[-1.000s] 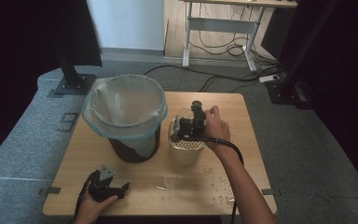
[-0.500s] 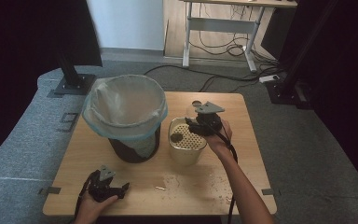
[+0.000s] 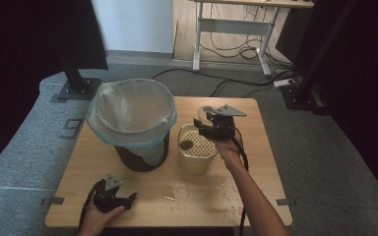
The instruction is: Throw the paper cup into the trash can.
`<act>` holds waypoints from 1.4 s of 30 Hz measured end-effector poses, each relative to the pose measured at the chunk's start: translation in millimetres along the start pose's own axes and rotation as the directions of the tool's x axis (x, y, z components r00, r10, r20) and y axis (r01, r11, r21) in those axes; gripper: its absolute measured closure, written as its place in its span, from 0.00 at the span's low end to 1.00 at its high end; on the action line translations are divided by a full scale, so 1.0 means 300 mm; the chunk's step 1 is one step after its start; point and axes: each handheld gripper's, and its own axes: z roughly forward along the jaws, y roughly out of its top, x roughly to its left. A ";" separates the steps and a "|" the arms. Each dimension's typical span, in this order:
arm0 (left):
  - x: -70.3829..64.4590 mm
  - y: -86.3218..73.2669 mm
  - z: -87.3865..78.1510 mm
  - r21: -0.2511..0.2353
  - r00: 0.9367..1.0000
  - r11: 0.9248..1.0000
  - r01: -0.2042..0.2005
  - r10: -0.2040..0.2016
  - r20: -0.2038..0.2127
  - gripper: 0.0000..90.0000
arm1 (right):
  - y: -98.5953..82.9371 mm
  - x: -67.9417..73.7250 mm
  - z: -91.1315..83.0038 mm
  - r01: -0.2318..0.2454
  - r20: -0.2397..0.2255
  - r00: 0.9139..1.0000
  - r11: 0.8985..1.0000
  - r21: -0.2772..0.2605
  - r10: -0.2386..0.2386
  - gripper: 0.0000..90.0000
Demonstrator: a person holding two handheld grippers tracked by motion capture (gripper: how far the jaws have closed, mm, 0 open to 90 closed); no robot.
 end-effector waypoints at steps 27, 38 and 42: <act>0.000 0.000 0.000 0.000 1.000 1.000 0.000 0.000 0.001 0.08 | 0.460 0.347 0.015 0.103 -0.125 0.984 0.975 -0.199 -0.130 0.46; -0.001 0.000 0.001 0.000 1.000 1.000 -0.002 0.002 0.004 0.08 | 0.515 0.490 0.155 0.148 -0.180 0.967 0.975 -0.167 -0.178 0.45; -0.001 0.000 0.001 -0.001 1.000 1.000 -0.003 0.003 0.005 0.08 | 0.533 0.525 0.196 0.151 -0.199 0.963 0.977 -0.153 -0.180 0.45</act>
